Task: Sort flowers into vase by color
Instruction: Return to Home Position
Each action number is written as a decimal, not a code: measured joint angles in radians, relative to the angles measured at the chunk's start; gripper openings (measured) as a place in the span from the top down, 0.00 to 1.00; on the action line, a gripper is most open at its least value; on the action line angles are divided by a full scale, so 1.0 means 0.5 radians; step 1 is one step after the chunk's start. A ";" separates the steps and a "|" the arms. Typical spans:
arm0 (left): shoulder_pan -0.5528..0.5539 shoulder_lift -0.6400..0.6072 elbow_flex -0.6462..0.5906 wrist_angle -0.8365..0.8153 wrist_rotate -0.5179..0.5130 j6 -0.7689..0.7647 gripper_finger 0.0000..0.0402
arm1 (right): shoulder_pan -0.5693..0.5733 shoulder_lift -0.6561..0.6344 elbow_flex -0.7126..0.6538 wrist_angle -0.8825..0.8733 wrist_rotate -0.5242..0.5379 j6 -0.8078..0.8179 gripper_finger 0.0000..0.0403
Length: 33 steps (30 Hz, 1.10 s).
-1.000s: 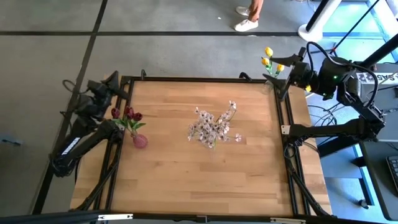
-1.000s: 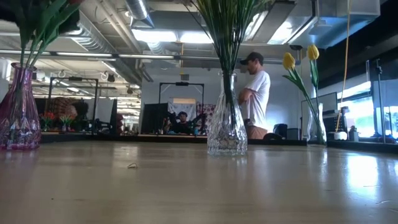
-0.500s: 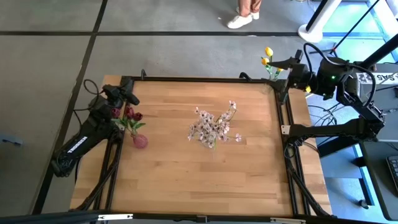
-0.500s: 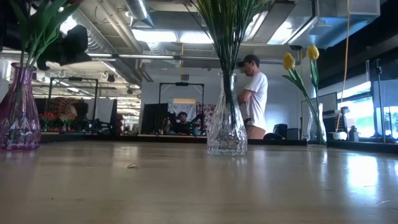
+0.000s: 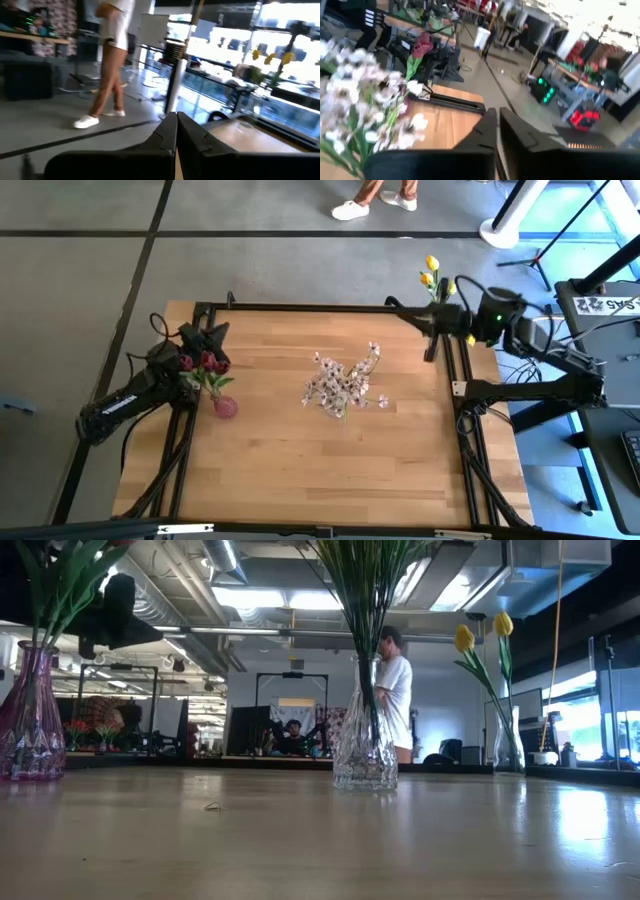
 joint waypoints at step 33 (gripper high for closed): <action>-0.539 0.000 -0.002 0.004 0.211 0.063 1.00 | -0.001 -1.769 -2.285 1.147 -0.100 -0.110 1.00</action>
